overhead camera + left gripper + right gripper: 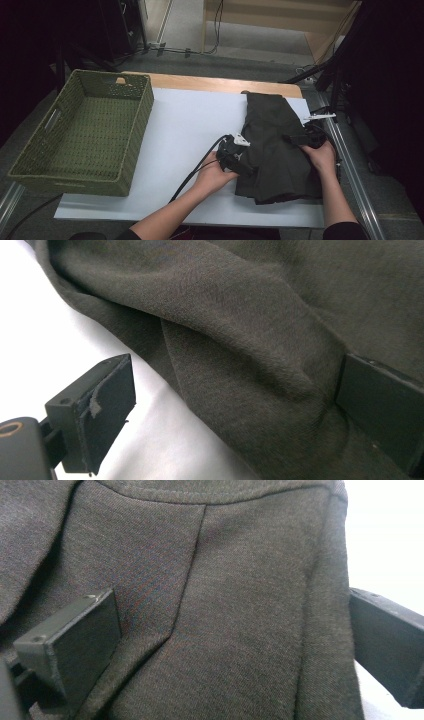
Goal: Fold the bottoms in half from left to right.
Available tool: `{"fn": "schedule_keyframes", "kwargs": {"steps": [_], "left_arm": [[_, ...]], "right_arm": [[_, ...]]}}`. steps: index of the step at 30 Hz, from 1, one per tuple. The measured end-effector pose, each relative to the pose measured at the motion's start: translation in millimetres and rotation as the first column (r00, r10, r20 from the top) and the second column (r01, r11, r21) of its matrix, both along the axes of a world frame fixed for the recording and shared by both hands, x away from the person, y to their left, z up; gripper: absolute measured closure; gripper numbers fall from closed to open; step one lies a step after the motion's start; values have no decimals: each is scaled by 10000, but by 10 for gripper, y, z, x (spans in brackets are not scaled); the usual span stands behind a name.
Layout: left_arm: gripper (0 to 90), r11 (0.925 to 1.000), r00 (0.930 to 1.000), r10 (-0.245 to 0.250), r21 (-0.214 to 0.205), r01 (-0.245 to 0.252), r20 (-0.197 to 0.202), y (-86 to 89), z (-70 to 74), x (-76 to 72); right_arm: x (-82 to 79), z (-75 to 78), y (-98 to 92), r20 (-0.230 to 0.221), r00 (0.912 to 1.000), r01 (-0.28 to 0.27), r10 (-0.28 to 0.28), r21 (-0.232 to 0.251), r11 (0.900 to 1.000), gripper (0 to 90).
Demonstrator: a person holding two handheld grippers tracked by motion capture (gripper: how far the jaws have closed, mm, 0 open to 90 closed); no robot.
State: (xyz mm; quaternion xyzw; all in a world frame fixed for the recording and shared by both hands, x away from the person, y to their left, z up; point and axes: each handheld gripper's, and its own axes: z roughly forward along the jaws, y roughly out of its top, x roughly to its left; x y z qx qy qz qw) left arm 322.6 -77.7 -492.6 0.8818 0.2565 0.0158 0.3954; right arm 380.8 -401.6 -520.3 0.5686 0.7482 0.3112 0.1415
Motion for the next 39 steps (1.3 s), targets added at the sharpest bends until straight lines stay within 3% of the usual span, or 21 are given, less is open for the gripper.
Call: {"fn": "schedule_keyframes", "kwargs": {"steps": [13, 20, 27, 31, 32, 36, 39], "left_arm": [[25, 9998, 10000, -57, 178, 57, -28, -152, -175, -17], [24, 9999, 9994, -10, 105, 14, -333, -189, -237, -15], [31, 9999, 9999, 123, 70, -123, 96, -235, -270, -77], [73, 10000, 9999, -8, -52, 9, 134, -250, -259, -104], [160, 9999, 9999, -105, -118, 106, 91, -263, -251, -126], [173, 9998, 10000, -41, -174, 42, 70, -272, -254, -131], [276, 9993, 9998, -205, -328, 203, -34, -281, -245, -151]], "right_arm": [[-12, -36, 102, 35, 9998, -218, 220, -482, 9986, 2], [-41, -16, 129, 66, 9997, -224, 227, -483, 9986, 70], [-92, 6, 157, 197, 9991, -372, 379, -374, 9986, 204], [-108, 17, 165, 196, 9990, -384, 391, -335, 9987, 256], [-114, 24, 165, 179, 9991, -392, 397, -293, 9988, 296], [-124, 36, 170, 106, 9992, -381, 383, -209, 9991, 359], [-130, 44, 175, 60, 9992, -406, 407, -140, 9991, 411]]}}
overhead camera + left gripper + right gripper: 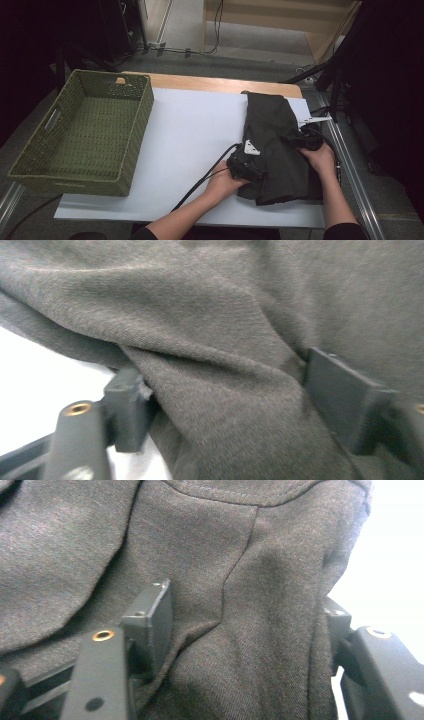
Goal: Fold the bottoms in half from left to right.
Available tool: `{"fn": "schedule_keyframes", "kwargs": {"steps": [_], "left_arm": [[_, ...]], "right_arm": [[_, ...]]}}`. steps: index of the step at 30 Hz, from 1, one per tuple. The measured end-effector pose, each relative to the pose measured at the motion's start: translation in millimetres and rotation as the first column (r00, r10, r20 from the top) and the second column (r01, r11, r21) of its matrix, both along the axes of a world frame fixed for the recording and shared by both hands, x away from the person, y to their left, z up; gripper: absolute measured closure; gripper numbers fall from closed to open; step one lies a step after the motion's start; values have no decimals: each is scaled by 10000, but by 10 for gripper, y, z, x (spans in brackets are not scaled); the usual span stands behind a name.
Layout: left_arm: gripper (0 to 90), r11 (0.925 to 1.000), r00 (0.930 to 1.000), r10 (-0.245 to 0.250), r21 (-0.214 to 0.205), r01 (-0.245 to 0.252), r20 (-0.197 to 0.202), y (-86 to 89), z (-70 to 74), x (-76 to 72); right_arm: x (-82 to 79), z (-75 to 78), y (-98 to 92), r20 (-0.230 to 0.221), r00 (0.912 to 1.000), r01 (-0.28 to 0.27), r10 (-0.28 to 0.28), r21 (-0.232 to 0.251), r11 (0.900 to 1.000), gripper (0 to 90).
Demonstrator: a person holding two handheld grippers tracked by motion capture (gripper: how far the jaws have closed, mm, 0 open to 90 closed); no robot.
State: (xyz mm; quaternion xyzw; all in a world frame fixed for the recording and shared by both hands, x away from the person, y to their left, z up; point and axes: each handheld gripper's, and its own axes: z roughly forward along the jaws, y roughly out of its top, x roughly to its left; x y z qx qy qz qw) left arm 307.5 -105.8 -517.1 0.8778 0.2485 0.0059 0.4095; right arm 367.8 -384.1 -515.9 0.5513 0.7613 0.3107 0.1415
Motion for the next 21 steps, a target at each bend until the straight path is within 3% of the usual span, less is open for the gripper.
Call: {"fn": "schedule_keyframes", "kwargs": {"steps": [2, 4, 5, 6, 7, 9, 10, 11, 13, 16, 18, 21], "left_arm": [[291, 10000, 10000, 28, -60, -28, 14, -13, -4, -14], [373, 9997, 9998, 152, -194, -154, -112, -14, -3, -19], [373, 9996, 9998, 121, -266, -125, -148, -18, -4, -27], [452, 9995, 9997, 131, -275, -136, -187, -26, -1, -37], [452, 9995, 9995, 114, -297, -123, -296, -34, 1, -46], [593, 9991, 9987, 184, -383, -202, -465, -52, -2, -61], [593, 9989, 9982, 130, -440, -157, -593, -54, -2, -54], [696, 9986, 9974, 135, -508, -172, -709, -49, 3, -41], [793, 9973, 9925, 232, -669, -314, -1203, 0, 37, 23], [814, 9967, 9921, 284, -722, -374, -1220, 69, 89, 67], [818, 9945, 9854, 315, -936, -477, -1674, 163, 158, 130], [820, 9943, 9846, 305, -957, -476, -1723, 219, 203, 150]], "right_arm": [[-2, 3, 2, -23, 10000, -19, 19, 19, 10000, 428], [-6, 11, 12, -99, 10000, -2, 2, 66, 10000, 471], [-7, 14, 12, -141, 9999, -22, 23, 103, 9999, 486], [-8, 18, 11, -195, 9998, -19, 22, 183, 9998, 522], [-8, 18, 11, -195, 9998, -19, 22, 183, 9998, 522], [-10, 25, 16, -294, 9996, -7, 16, 306, 9995, 568], [-10, 30, 20, -363, 9993, 0, 12, 349, 9994, 596], [-6, 44, 36, -597, 9981, 167, -137, 512, 9985, 629], [-2, 54, 37, -772, 9965, 378, -328, 643, 9972, 643], [1, 71, 28, -849, 9950, 591, -521, 830, 9948, 654], [-1, 89, 31, -896, 9940, 716, -622, 1058, 9918, 657], [-7, 111, 51, -916, 9933, 809, -710, 1090, 9907, 659]]}}
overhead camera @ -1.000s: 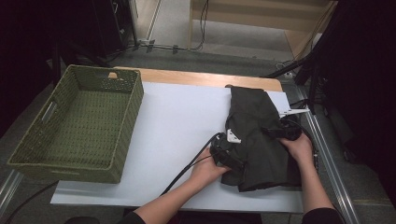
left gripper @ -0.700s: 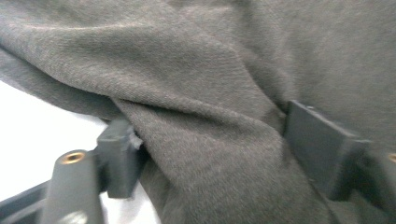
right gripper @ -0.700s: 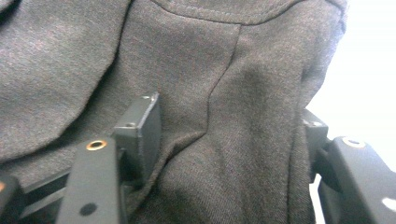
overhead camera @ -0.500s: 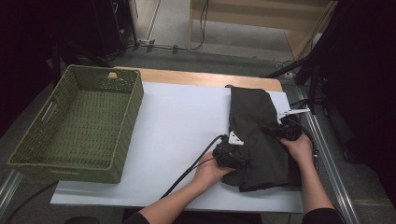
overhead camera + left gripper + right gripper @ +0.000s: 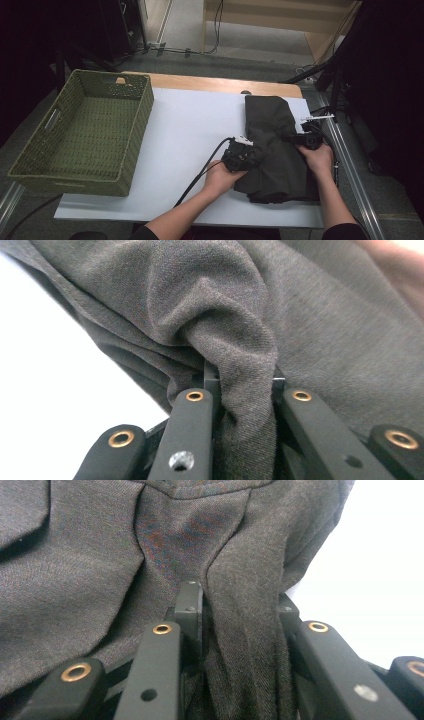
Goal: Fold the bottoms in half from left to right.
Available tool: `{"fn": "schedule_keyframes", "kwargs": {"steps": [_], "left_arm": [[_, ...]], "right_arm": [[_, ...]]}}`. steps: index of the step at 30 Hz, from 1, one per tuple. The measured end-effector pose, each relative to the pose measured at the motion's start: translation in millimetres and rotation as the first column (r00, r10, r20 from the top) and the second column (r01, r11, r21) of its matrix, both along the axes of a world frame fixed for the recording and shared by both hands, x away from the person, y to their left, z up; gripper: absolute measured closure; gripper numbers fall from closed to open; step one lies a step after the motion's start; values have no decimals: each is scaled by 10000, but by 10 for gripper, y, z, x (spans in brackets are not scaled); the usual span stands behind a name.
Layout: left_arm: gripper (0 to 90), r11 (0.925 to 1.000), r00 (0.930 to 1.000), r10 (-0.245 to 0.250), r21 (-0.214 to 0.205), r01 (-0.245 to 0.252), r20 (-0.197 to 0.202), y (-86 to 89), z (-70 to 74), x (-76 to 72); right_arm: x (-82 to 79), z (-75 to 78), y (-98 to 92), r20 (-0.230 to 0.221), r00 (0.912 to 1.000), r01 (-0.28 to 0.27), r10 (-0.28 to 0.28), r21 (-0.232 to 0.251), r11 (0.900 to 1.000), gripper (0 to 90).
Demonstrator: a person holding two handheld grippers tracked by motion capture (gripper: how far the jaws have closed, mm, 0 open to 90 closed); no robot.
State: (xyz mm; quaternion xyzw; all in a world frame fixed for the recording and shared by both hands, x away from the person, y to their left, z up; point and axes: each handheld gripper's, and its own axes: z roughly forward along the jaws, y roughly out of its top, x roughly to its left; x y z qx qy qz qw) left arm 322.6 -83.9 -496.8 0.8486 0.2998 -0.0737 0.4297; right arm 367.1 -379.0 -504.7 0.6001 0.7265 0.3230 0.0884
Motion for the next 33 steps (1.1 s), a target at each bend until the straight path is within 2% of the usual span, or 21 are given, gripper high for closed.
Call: {"fn": "schedule_keyframes", "kwargs": {"steps": [2, 10, 13, 20, 27, 28, 33], "left_arm": [[820, 10000, 10000, 61, -46, -62, -35, 78, 47, 24], [818, 9992, 9992, 383, -128, -385, -125, 338, 157, 96], [818, 9990, 9989, 456, -2, -456, -112, 432, 189, 120], [817, 9982, 9985, 542, 261, -539, -96, 654, 248, 145], [816, 9972, 9976, 683, 319, -678, -150, 804, 263, 157], [817, 9968, 9971, 739, 334, -733, -164, 863, 268, 161], [816, 9956, 9960, 870, 364, -862, -203, 1004, 302, 158]], "right_arm": [[-13, 40, 34, -1, 9999, 109, -109, 254, 9996, 660], [-30, 114, 194, 153, 9997, 176, -183, 457, 9988, 662], [-28, 130, 261, 207, 9996, 198, -212, 622, 9979, 662], [-14, 148, 467, 323, 9995, 17, -35, 562, 9984, 661], [-11, 158, 615, 475, 9989, 5, -34, 606, 9982, 662], [-11, 163, 661, 479, 9988, 4, -38, 714, 9974, 662], [-7, 187, 791, 485, 9988, -34, 2, 665, 9978, 662]]}}
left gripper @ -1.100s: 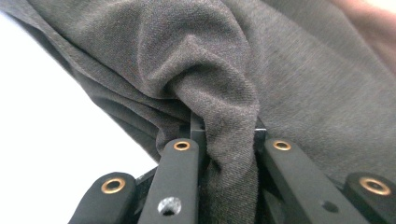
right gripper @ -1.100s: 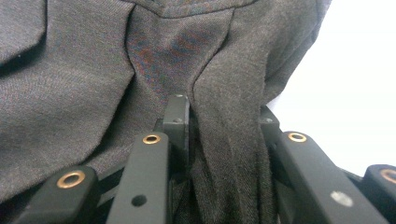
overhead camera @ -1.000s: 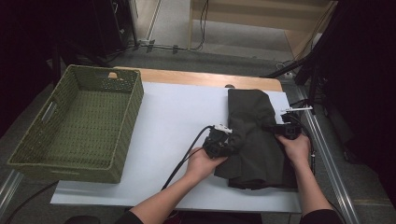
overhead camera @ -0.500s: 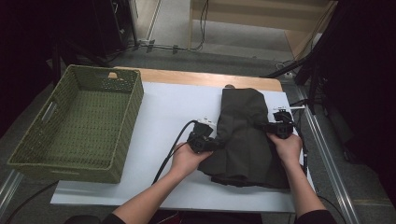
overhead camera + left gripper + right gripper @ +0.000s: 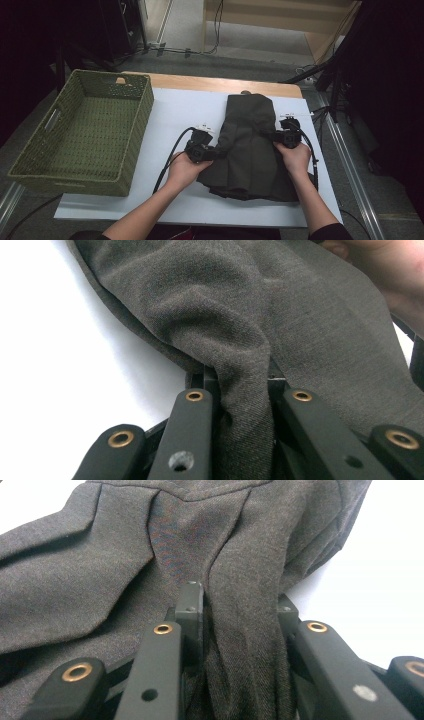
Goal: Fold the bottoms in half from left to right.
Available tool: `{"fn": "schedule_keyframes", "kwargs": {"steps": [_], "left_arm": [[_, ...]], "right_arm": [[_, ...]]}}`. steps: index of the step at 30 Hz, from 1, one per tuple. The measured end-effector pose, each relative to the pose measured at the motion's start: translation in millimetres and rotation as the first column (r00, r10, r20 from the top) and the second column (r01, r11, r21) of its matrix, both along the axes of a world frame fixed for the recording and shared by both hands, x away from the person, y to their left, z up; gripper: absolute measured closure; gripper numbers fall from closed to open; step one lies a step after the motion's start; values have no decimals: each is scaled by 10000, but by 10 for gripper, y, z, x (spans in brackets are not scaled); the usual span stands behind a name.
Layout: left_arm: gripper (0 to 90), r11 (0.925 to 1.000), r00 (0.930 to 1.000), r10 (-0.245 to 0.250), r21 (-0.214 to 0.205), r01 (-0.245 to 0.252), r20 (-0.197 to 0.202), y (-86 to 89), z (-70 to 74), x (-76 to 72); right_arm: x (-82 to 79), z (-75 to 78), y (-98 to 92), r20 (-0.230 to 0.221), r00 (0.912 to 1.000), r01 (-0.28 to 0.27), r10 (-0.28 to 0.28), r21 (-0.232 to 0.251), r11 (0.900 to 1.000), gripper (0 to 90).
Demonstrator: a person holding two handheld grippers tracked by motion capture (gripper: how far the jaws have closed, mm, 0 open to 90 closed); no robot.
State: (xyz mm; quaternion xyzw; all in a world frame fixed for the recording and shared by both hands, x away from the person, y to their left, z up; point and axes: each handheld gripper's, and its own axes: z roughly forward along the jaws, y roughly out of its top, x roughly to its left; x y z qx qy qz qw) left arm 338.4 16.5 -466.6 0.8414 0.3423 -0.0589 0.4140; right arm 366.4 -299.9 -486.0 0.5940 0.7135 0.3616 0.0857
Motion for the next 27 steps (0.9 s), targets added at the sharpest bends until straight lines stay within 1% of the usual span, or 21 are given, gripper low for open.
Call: {"fn": "schedule_keyframes", "kwargs": {"steps": [1, 4, 5, 6, 8, 9, 10, 11, 12, 13, 14, 16, 17, 18, 19, 20, 21, 22, 24, 26, 27], "left_arm": [[816, 10000, 10000, 57, 25, -57, 32, 33, 8, -4], [816, 9997, 9997, 234, 14, -234, 16, 141, 35, -5], [816, 9995, 9995, 311, 27, -311, 23, 204, 54, -7], [816, 9995, 9995, 311, 27, -311, 23, 204, 54, -7], [815, 9987, 9987, 504, 39, -504, 41, 311, 92, -17], [815, 9987, 9987, 504, 39, -504, 41, 311, 92, -17], [815, 9981, 9981, 613, 64, -613, 49, 403, 121, -33], [814, 9981, 9981, 613, 64, -613, 49, 403, 121, -33], [814, 9978, 9978, 664, 80, -665, 74, 445, 134, -43], [814, 9974, 9973, 720, 59, -721, 130, 488, 144, -53], [813, 9968, 9968, 794, -20, -793, 91, 530, 149, -58], [809, 9958, 9958, 918, -13, -918, -14, 578, 133, -60], [794, 9959, 9959, 895, 137, -893, -155, 575, 73, -74], [782, 9959, 9959, 895, 137, -893, -155, 575, 73, -74], [782, 9959, 9960, 873, 239, -869, -172, 566, 37, -89], [739, 9958, 9969, 778, 483, -773, -77, 535, -15, -126], [724, 9958, 9969, 778, 483, -773, -77, 535, -15, -126], [696, 9953, 9980, 628, 733, -625, -22, 505, -53, -172], [652, 9949, 9983, 574, 828, -574, 27, 493, -65, -196], [585, 9947, 9989, 425, 935, -439, 178, 465, -110, -262], [553, 9947, 9989, 425, 935, -439, 178, 465, -110, -262]], "right_arm": [[1, 16, 71, 91, 9999, -71, 71, 4, 10000, 662], [12, 32, 193, 157, 9997, -175, 175, -21, 9998, 662], [19, 34, 231, 181, 9996, -218, 219, -60, 9997, 662], [23, 35, 260, 197, 9996, -221, 220, 15, 9998, 662], [38, 43, 334, 210, 9994, -292, 290, 87, 9995, 662], [46, 50, 370, 218, 9992, -335, 333, 101, 9994, 662], [55, 57, 420, 264, 9989, -396, 391, 178, 9991, 662], [61, 67, 461, 269, 9986, -455, 449, 228, 9987, 662], [61, 67, 461, 269, 9986, -455, 449, 228, 9987, 662], [64, 80, 503, 293, 9982, -533, 524, 291, 9982, 661], [67, 92, 544, 359, 9976, -609, 598, 297, 9977, 660], [71, 109, 606, 423, 9967, -708, 698, 220, 9972, 647], [82, 94, 627, 509, 9959, -741, 745, -107, 9972, 620], [82, 94, 627, 509, 9959, -741, 745, -107, 9972, 620], [92, 77, 615, 442, 9960, -773, 777, -91, 9970, 596], [125, 33, 558, 317, 9965, -772, 777, -167, 9969, 544], [125, 33, 558, 317, 9965, -772, 777, -167, 9969, 544], [158, -7, 476, 137, 9970, -760, 759, 84, 9971, 470], [174, -27, 420, 33, 9971, -763, 763, 101, 9970, 411], [168, -10, 373, 170, 9955, -923, 927, -262, 9954, 360], [168, -10, 373, 170, 9955, -923, 927, -262, 9954, 360]]}}
